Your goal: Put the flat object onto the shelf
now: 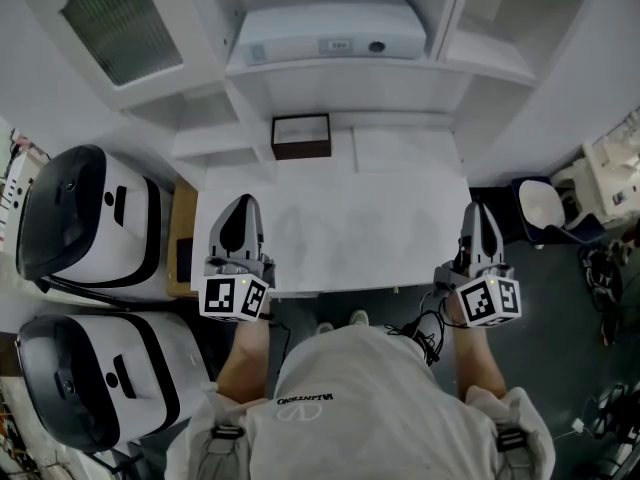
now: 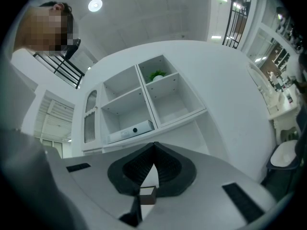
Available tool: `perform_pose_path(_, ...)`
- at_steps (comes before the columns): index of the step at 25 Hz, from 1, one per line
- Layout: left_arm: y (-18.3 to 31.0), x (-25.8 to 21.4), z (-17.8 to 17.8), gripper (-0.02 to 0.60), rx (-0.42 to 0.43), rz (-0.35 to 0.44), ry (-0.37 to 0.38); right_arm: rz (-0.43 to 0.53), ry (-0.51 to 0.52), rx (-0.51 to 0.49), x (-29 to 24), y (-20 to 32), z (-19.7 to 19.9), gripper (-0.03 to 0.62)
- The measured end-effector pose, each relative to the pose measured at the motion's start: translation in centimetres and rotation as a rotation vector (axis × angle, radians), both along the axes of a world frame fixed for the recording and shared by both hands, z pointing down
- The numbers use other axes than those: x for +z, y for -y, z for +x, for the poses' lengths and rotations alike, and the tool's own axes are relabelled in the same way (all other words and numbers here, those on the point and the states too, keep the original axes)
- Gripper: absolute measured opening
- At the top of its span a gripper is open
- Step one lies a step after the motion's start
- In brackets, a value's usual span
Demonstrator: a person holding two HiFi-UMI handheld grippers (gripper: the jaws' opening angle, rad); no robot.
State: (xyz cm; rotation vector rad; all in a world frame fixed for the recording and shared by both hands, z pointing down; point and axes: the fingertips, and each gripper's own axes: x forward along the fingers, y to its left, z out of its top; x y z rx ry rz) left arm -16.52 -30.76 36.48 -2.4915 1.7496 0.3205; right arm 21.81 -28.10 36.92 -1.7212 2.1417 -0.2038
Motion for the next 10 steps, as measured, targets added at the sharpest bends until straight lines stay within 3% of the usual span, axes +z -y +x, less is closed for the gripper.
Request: perform_pose_path(10, -0.06, -0.10, 0.15, 0.005, 0.002, -0.003, 0.001, -0.008, 0.008, -0.014, 0.15, 0.05, -0.22, 0.009)
